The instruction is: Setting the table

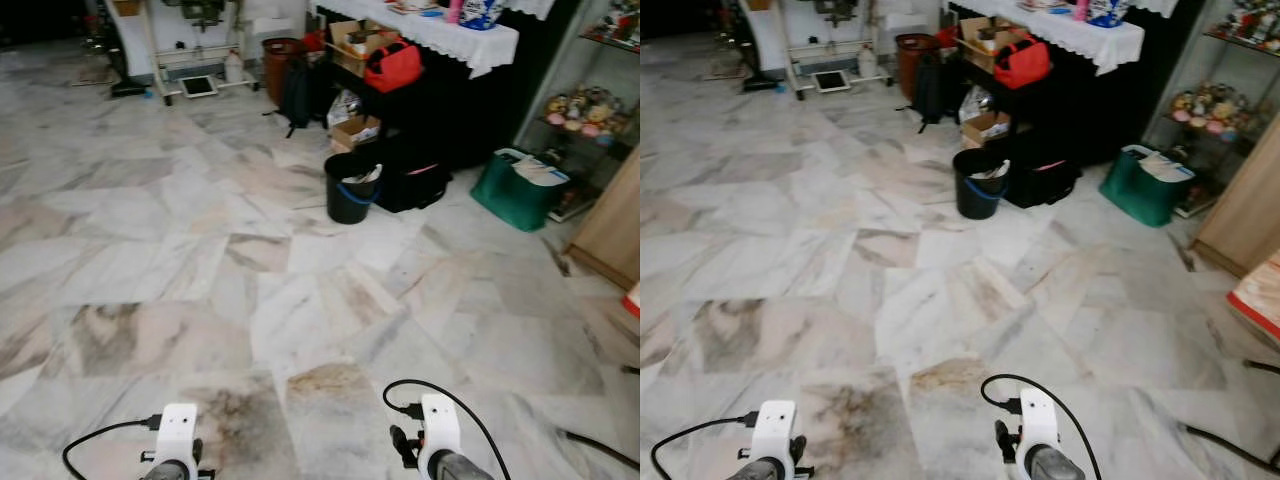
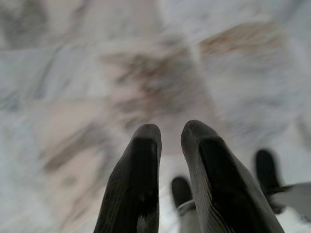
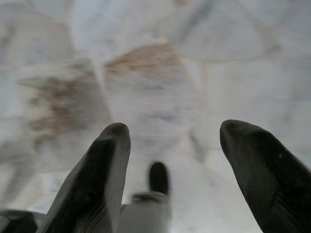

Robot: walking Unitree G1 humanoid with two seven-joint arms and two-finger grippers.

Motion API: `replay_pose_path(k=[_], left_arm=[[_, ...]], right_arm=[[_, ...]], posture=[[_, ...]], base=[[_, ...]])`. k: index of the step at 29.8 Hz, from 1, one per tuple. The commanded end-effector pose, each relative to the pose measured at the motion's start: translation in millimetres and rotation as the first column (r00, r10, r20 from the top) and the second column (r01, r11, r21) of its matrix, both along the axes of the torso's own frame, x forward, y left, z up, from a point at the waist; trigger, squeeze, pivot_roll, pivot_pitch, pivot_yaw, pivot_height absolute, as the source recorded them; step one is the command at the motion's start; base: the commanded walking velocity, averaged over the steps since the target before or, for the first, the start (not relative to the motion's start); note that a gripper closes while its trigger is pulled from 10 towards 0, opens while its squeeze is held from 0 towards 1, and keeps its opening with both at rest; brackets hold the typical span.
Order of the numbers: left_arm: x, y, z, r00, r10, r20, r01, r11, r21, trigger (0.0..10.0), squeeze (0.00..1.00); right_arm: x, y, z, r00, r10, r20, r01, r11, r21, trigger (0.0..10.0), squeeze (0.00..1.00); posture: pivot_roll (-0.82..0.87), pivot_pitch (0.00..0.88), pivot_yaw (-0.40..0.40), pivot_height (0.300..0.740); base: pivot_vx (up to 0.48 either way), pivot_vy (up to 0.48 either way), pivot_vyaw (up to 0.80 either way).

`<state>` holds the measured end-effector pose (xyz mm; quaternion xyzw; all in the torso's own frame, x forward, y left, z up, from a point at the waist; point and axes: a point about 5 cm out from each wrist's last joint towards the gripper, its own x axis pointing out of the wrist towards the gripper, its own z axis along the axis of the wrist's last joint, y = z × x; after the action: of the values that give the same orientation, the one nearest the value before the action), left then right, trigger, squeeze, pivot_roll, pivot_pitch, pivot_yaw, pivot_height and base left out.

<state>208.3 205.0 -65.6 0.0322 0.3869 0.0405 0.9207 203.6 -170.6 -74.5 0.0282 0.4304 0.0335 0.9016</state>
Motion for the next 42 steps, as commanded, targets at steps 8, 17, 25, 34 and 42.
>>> replay_pose_path(k=[8, 17, 25, 34, 42], left_arm=[[-5.2, -7.4, -4.4, 1.0, -0.008, -0.023, 0.007, 1.0, -0.015, 10.0, 0.0], [-4.0, -8.6, -3.9, 1.0, -0.004, -0.018, 0.004, 1.0, -0.018, 10.0, 0.0], [-4.2, -10.7, -4.3, 0.999, -0.027, -0.021, 0.027, 1.0, -0.015, 10.0, 0.0], [-4.1, -11.9, -4.4, 0.999, -0.045, -0.023, 0.045, 0.999, -0.008, 10.0, 0.0], [-3.1, -10.6, -3.7, 0.999, -0.041, -0.021, 0.041, 0.999, -0.01, 10.0, 0.0]], right_arm=[[6.2, -2.5, 3.5, 1.0, -0.006, 0.013, 0.006, 1.0, -0.006, 10.0, 0.0], [7.6, -4.2, 4.5, 1.0, 0.0, 0.015, 0.0, 1.0, -0.012, 10.0, 0.0], [6.7, -4.8, 4.0, 1.0, 0.004, 0.012, -0.004, 1.0, -0.015, 10.0, 0.0], [5.2, -4.1, 3.1, 1.0, 0.008, 0.008, -0.008, 1.0, -0.015, 10.0, 0.0], [4.8, -1.7, 2.7, 1.0, 0.01, 0.007, -0.01, 1.0, -0.01, 10.0, 0.0]], posture=[[0.0, 0.0, -0.042, 0.728], [0.0, 0.0, -0.048, 0.728], [0.0, 0.0, -0.044, 0.728], [0.0, 0.0, -0.038, 0.728], [0.0, 0.0, -0.038, 0.728]], base=[[0.0, 0.0, -0.68], [0.0, 0.0, -0.67], [0.0, 0.0, -0.67], [0.0, -0.027, -0.67], [0.0, 0.0, -0.66]])
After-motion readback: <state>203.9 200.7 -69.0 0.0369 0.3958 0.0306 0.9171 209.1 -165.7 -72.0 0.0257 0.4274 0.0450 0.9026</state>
